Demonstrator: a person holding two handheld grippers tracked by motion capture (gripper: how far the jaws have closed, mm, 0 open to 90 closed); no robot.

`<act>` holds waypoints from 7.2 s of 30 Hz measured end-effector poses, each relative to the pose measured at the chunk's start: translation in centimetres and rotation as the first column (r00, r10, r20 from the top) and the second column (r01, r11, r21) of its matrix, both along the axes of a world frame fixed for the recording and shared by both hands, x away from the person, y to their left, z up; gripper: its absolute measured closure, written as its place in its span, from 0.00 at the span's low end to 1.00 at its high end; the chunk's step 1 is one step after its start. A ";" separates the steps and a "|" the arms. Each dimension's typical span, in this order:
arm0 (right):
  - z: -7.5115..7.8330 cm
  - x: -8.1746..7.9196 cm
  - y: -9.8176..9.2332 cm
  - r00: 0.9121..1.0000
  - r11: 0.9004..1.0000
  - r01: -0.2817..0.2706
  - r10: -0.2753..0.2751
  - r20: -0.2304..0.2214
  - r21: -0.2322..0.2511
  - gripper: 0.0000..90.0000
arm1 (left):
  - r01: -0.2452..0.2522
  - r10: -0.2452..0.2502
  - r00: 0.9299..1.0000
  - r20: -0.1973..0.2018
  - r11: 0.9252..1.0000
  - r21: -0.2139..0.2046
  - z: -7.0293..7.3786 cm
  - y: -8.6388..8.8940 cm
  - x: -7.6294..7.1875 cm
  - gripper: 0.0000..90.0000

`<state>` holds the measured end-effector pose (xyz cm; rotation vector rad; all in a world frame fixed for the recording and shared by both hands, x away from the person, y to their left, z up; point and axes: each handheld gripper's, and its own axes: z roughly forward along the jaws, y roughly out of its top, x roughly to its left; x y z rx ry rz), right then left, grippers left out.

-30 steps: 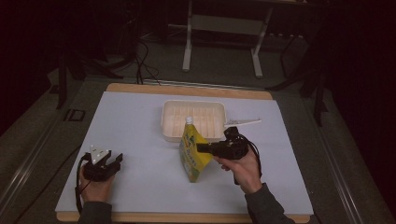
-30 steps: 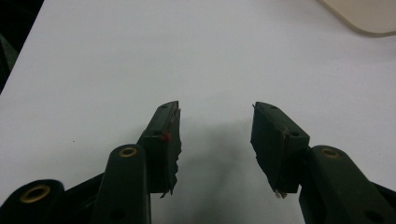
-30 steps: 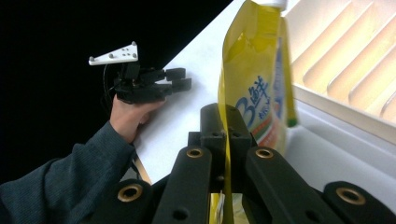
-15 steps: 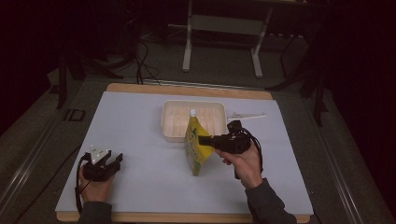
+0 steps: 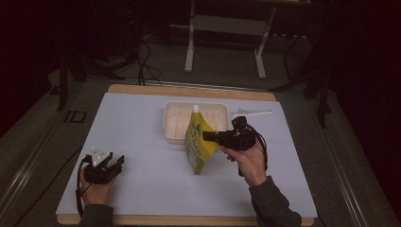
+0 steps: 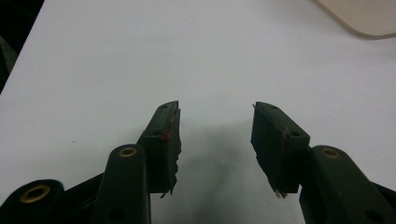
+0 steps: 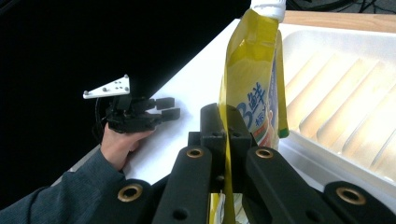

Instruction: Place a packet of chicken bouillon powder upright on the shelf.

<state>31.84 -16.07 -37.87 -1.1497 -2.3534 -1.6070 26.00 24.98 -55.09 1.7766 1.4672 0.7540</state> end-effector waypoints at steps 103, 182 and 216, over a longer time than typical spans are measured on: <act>-1.2 4.8 6.0 0.839 0.898 0.439 -0.422 0.344 0.034 1.00 | 0.004 -0.004 1.000 0.012 1.000 -0.006 0.0 0.0 -0.1 0.57; -1.5 9.6 8.5 0.872 0.861 0.479 -0.442 0.210 -0.173 0.99 | 0.005 -0.005 1.000 0.008 1.000 -0.013 0.0 0.0 0.0 0.57; -1.2 7.2 7.5 0.957 0.930 0.254 -0.202 0.207 -0.268 0.55 | -0.006 0.006 1.000 0.008 1.000 -0.016 0.0 0.1 0.0 0.56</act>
